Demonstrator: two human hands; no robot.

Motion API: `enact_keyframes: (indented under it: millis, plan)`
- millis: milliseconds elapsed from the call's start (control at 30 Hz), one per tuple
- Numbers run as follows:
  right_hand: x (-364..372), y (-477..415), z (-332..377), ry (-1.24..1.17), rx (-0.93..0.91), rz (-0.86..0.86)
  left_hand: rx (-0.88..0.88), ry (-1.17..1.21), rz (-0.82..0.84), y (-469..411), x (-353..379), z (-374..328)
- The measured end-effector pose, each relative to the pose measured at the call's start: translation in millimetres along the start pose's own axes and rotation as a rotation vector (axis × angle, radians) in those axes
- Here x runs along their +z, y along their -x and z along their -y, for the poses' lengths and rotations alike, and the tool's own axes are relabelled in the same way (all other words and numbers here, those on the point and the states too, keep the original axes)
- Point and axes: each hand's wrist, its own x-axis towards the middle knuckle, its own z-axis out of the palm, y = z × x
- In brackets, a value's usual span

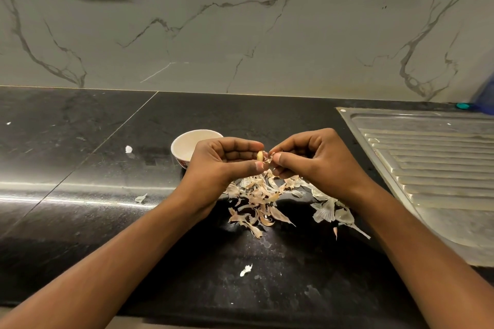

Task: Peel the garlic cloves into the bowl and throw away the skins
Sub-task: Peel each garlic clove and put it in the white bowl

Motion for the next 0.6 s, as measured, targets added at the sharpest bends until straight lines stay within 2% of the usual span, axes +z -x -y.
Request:
enact_keyframes:
  millis: [233, 600]
  plan:
    - [0.1, 0.0, 0.8, 0.07, -0.041, 0.006, 0.051, -0.115, 0.003, 1.8, 0.5, -0.2]
    - [2.6, 1.4, -3.4, 0.208, -0.137, -0.019, -0.003, -0.065, 0.036, 1.7, 1.6, -1.0]
